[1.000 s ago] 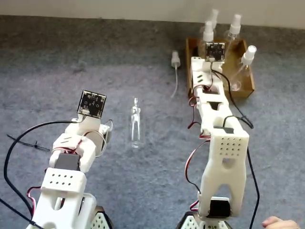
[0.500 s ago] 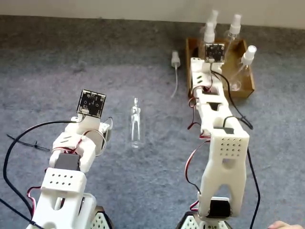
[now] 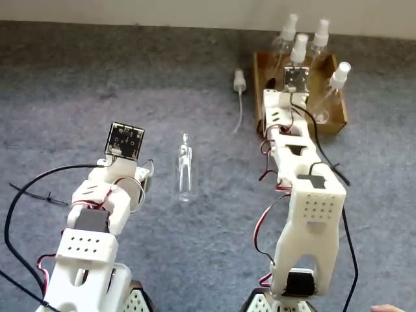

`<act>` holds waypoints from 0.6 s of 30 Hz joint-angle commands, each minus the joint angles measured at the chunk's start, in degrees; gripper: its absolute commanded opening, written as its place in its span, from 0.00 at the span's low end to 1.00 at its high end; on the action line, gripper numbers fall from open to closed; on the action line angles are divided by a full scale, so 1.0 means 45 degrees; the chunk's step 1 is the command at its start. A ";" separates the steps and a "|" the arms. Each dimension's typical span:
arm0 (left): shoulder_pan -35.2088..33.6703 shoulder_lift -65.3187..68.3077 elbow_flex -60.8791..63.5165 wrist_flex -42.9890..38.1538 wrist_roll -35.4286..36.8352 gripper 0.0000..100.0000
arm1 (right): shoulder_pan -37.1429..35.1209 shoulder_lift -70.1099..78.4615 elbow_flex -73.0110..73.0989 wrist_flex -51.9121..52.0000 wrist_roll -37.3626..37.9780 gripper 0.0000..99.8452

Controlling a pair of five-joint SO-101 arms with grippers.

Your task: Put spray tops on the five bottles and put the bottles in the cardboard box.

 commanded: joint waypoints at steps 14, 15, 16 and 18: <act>0.0225 -0.0088 -0.0068 -0.0215 -0.0078 0.18 | 0.0107 -0.0830 0.0010 -0.0127 0.0176 0.32; 0.0225 -0.0088 -0.0068 -0.0215 -0.0078 0.18 | 0.0107 -0.0830 -0.0010 -0.0127 0.0176 0.32; 0.0225 -0.0088 -0.0068 -0.0215 -0.0078 0.18 | 0.0107 -0.0869 -0.0010 -0.0127 0.0176 0.32; 0.0225 -0.0088 -0.0068 -0.0215 -0.0078 0.18 | 0.0127 -0.0889 -0.0010 -0.0127 0.0176 0.32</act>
